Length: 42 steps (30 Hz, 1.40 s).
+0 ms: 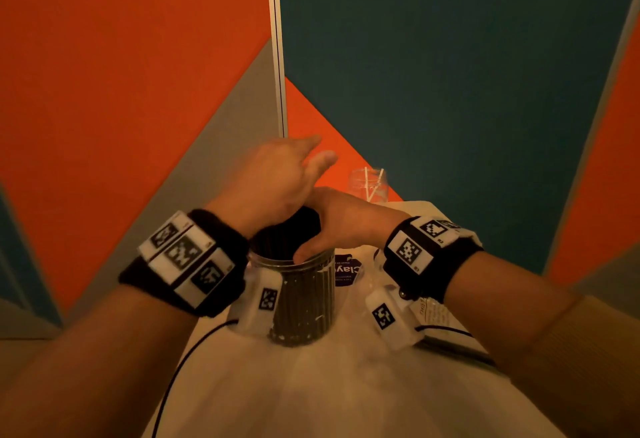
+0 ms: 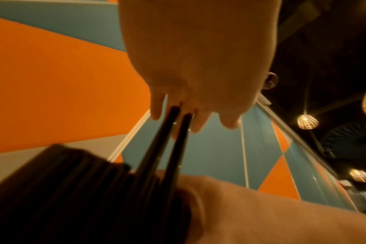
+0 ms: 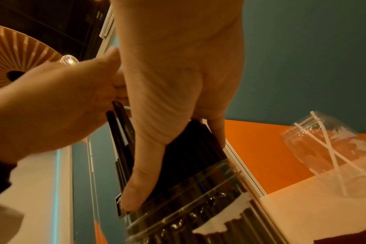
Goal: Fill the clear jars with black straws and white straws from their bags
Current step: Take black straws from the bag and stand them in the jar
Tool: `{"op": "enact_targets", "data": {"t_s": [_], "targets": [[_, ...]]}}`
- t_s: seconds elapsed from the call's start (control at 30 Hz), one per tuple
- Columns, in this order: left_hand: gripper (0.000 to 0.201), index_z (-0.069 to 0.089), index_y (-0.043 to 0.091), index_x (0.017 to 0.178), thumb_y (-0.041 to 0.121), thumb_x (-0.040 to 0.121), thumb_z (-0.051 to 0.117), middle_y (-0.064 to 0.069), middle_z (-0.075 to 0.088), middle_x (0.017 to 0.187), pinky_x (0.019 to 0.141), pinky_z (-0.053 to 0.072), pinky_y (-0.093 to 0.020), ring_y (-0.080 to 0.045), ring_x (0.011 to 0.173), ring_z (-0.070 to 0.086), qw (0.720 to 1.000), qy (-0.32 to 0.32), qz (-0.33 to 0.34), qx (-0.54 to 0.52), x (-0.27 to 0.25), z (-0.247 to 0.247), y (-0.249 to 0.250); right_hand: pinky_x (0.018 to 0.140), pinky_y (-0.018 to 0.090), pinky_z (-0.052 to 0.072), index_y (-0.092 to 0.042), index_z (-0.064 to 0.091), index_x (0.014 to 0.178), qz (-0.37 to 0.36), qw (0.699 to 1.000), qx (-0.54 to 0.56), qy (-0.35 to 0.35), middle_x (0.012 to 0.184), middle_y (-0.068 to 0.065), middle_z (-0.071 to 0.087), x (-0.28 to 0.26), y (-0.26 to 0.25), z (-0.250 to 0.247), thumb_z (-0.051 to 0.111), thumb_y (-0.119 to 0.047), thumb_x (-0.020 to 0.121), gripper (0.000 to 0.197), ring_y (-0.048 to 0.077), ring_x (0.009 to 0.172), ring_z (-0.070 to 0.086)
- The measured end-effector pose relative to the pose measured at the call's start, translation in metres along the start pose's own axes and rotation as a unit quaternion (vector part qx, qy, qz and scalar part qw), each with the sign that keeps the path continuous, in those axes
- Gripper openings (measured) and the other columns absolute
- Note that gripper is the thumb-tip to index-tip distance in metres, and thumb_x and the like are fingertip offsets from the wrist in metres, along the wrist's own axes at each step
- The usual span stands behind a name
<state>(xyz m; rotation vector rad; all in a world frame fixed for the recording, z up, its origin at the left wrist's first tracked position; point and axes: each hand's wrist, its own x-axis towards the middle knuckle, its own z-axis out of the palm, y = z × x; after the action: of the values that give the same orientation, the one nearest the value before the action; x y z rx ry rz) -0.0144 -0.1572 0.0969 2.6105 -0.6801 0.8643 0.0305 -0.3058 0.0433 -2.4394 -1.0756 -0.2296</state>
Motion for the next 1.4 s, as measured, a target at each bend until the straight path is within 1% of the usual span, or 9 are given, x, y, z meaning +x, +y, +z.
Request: {"op": "enact_targets", "data": {"t_s": [0.1,0.23,0.4,0.53,0.9,1.0,1.1,1.23,1.4], "targets": [[0.06,0.064,0.021,0.119,0.063,0.098,0.025,-0.007,0.067,0.122,0.093,0.048,-0.045,-0.028,0.112,0.06,0.988,-0.085,-0.014,0.129,0.002,0.012,0.011,0.069,0.004,0.041,-0.021,0.062,0.121,0.011,1.0,-0.022,0.001,0.098,-0.019,0.056,-0.003,0.003,0.0,0.093,-0.041,0.062,0.07,0.007,0.094,0.058],[0.064,0.06,0.024,0.128,0.064,0.098,0.021,-0.006,0.066,0.127,0.092,0.049,-0.044,-0.028,0.116,0.06,0.988,-0.063,0.019,0.138,-0.002,0.022,0.007,0.068,-0.005,0.035,-0.015,0.066,0.118,0.01,0.999,-0.028,-0.02,0.085,-0.028,0.046,-0.003,0.01,-0.005,0.093,-0.036,0.066,0.062,-0.001,0.074,0.049],[0.069,0.05,0.026,0.141,0.066,0.095,0.017,-0.002,0.059,0.138,0.1,0.046,-0.041,-0.025,0.122,0.057,0.993,-0.077,0.019,0.083,-0.017,0.044,0.003,0.076,0.01,0.049,-0.016,0.073,0.107,0.024,0.998,0.03,-0.056,0.093,-0.012,0.067,-0.003,0.014,-0.005,0.092,-0.023,0.07,0.042,0.009,0.091,0.065],[0.073,0.033,0.025,0.152,0.066,0.096,0.012,-0.003,0.042,0.153,0.112,0.036,-0.038,-0.021,0.137,0.043,0.992,-0.047,0.033,0.116,-0.03,0.059,0.003,0.068,0.006,0.046,-0.033,0.064,0.09,-0.025,0.996,0.078,-0.036,0.086,-0.02,0.061,-0.008,0.014,-0.003,0.091,-0.009,0.069,0.042,-0.011,0.08,0.061],[0.076,0.02,0.029,0.156,0.072,0.093,0.01,-0.005,0.033,0.158,0.113,0.034,-0.038,-0.021,0.141,0.038,0.987,-0.053,0.045,0.142,-0.034,0.06,0.007,0.066,0.001,0.043,-0.006,0.061,0.12,-0.07,0.993,0.083,0.037,0.094,-0.018,0.058,-0.017,0.026,0.003,0.088,-0.013,0.069,0.058,-0.016,0.085,0.059],[0.077,0.022,0.028,0.155,0.071,0.093,0.011,-0.005,0.032,0.159,0.116,0.028,-0.042,-0.021,0.144,0.033,0.983,-0.079,0.05,0.157,-0.034,0.056,0.009,0.079,0.0,0.041,-0.007,0.051,0.137,-0.023,0.996,0.077,0.043,0.124,0.002,0.063,-0.031,0.026,-0.002,0.092,-0.019,0.067,0.082,-0.004,0.102,0.058],[0.069,0.036,0.022,0.149,0.065,0.096,0.024,-0.009,0.032,0.158,0.117,0.024,-0.05,-0.028,0.145,0.029,0.984,-0.034,0.052,0.169,-0.036,0.044,0.022,0.106,0.015,0.033,-0.018,0.021,0.159,0.117,0.993,0.005,0.006,0.162,0.0,0.031,-0.064,0.034,-0.013,0.087,-0.043,0.074,0.11,0.011,0.141,0.036],[0.026,0.067,0.014,0.102,0.031,0.096,0.048,-0.01,0.065,0.103,0.082,0.048,-0.044,-0.031,0.095,0.06,0.976,0.143,0.135,0.099,-0.051,0.052,0.063,0.08,0.027,0.048,-0.021,0.053,0.14,0.273,0.937,-0.171,-0.138,0.138,0.002,0.057,-0.131,0.054,-0.019,0.075,-0.056,0.081,0.072,0.02,0.111,0.057],[0.033,0.056,0.011,0.123,0.011,0.09,0.051,-0.011,0.064,0.118,0.083,0.048,-0.034,-0.03,0.106,0.062,0.989,-0.084,-0.098,-0.071,-0.069,0.115,0.093,0.085,0.032,0.05,-0.019,0.061,0.128,0.366,0.864,-0.233,-0.255,0.127,0.001,0.062,-0.208,0.075,-0.005,0.071,-0.054,0.084,0.057,0.021,0.109,0.059]]}}
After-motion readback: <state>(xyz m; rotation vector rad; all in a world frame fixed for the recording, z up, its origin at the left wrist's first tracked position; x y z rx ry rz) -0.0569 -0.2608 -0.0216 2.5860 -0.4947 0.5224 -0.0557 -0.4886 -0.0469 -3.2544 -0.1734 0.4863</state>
